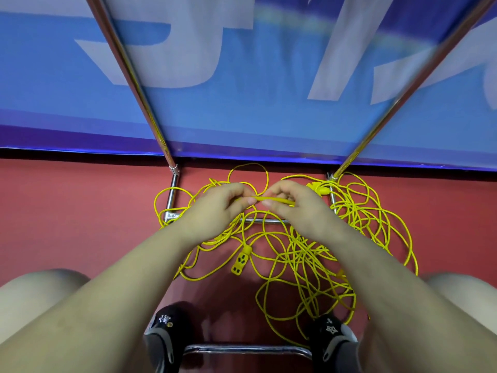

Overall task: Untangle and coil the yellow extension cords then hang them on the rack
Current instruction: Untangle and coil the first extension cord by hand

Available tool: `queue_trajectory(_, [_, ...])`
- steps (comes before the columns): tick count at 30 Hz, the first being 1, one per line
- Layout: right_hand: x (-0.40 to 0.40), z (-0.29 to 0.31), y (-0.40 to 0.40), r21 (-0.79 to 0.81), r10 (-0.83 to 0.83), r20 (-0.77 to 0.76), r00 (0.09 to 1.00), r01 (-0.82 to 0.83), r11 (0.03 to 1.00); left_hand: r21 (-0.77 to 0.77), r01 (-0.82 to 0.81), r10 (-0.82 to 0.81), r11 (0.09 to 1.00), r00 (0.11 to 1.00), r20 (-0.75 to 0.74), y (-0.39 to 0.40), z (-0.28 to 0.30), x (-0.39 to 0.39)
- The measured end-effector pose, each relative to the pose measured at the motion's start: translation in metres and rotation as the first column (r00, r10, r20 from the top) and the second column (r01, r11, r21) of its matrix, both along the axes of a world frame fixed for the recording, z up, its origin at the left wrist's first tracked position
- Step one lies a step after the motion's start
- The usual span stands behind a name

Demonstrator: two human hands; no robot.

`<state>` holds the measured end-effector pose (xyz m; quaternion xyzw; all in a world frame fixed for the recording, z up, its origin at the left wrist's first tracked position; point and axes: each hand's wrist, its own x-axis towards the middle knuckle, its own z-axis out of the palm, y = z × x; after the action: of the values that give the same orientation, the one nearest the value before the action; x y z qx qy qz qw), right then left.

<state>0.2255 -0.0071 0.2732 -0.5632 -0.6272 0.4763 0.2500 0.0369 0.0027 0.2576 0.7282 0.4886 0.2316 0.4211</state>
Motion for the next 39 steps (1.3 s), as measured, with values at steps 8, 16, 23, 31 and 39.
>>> queue_trajectory(8, [0.023, 0.011, 0.008, 0.158, -0.218, 0.002, 0.976, 0.215, 0.964, -0.101, -0.102, 0.083, 0.990, 0.981, -0.175, 0.009, -0.023, -0.021])
queue_trajectory(16, [0.071, -0.001, 0.020, 0.236, -0.613, 0.153, 0.775, 0.573, 0.785, -0.027, -0.147, 0.141, 0.989, 0.977, -0.158, 0.013, -0.034, -0.021])
queue_trajectory(23, [0.028, 0.000, -0.004, 0.149, -0.014, 0.192, 0.981, -0.015, 0.989, 0.164, 0.001, -0.004, 0.986, 1.000, 0.016, 0.005, -0.005, 0.008])
queue_trajectory(31, [0.005, -0.004, 0.002, 0.077, -0.028, -0.021, 0.999, 0.029, 0.997, -0.037, 0.006, -0.003, 0.999, 0.996, 0.089, 0.005, -0.011, 0.008])
queue_trajectory(39, [0.035, 0.014, 0.015, 0.130, -0.396, -0.193, 0.898, 0.423, 0.897, -0.260, -0.010, -0.022, 0.965, 0.993, -0.120, 0.006, -0.036, -0.014])
